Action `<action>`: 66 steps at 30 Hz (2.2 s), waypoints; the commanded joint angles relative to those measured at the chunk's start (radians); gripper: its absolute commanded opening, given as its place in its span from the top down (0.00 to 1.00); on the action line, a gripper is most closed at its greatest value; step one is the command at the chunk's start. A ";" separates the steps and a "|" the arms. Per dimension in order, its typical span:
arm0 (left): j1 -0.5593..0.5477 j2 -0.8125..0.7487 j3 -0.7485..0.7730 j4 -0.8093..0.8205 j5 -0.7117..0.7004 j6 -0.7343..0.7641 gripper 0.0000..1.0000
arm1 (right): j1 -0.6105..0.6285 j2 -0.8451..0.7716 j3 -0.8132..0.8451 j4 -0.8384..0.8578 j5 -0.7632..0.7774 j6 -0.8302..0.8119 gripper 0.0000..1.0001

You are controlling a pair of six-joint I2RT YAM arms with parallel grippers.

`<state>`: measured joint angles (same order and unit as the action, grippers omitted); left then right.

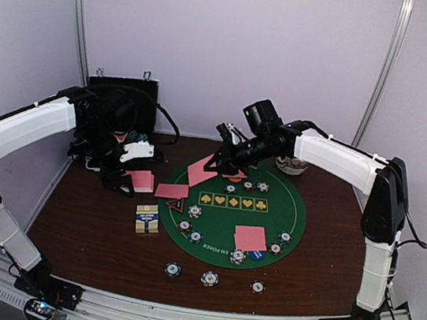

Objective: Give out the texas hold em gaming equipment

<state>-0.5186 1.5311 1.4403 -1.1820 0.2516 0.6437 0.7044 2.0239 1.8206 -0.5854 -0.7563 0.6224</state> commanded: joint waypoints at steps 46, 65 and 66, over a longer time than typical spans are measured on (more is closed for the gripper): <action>0.002 -0.048 -0.002 -0.022 0.006 0.011 1.00 | 0.285 0.227 -0.185 0.479 1.462 -1.301 0.01; 0.002 -0.052 0.003 -0.028 0.002 0.013 1.00 | 0.319 -0.048 -0.242 0.382 1.543 -0.930 0.01; 0.002 -0.052 0.002 -0.029 0.002 0.013 1.00 | 0.325 -0.061 -0.265 0.385 1.526 -0.943 0.00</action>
<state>-0.5186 1.4906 1.4143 -1.2072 0.2432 0.6456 1.0145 2.0560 1.5806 -0.0952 0.8761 -0.4408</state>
